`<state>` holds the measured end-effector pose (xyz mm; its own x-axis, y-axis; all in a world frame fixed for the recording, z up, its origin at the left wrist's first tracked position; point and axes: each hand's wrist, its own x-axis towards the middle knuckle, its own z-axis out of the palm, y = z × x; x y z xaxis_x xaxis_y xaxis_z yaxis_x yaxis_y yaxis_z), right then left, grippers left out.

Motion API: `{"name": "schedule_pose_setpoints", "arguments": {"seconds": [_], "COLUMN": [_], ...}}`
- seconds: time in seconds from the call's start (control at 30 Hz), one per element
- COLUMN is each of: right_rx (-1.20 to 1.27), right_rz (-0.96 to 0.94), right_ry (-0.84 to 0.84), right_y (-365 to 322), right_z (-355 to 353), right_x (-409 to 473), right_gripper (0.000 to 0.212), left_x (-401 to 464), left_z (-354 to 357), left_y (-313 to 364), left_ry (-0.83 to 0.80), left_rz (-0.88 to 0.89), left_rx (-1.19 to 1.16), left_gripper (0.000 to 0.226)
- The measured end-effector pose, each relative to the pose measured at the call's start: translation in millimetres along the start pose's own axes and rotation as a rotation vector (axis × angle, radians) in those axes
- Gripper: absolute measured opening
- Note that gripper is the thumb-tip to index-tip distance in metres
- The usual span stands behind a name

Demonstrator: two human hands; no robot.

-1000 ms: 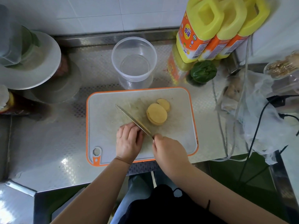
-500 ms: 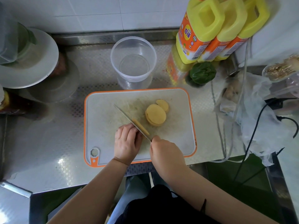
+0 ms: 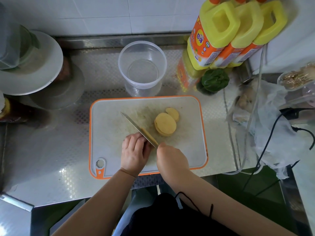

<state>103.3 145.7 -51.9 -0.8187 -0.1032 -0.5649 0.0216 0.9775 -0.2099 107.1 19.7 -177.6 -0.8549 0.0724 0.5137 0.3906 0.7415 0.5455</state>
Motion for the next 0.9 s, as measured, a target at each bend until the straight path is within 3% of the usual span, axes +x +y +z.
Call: {"name": "schedule_pose_setpoints", "arguments": {"seconds": [0.2,0.33,0.5,0.8,0.9], "right_rx": [0.004,0.031,0.049,-0.035,0.051], "right_rz": [0.045,0.072,0.073,0.016,-0.001], "right_ry": [-0.027,-0.068,-0.098,-0.087,-0.212], "right_y": [1,5,13,19,24], "right_z": [7,10,18,28,20], "right_x": [12,19,28,33,36], "right_gripper": [0.02,0.019,0.019,0.022,0.032], "left_x": [-2,-1,0,-1,0], "left_z": [2,2,-1,0,-1], "left_y": [-1,-1,0,-2,-3], "left_ry": [-0.02,-0.026,-0.037,-0.072,-0.068], "left_rz": [-0.023,-0.035,-0.008,0.018,0.014], "left_rx": [0.006,0.021,0.014,0.084,0.076], "left_gripper": [0.007,0.017,0.006,0.021,0.021]}}
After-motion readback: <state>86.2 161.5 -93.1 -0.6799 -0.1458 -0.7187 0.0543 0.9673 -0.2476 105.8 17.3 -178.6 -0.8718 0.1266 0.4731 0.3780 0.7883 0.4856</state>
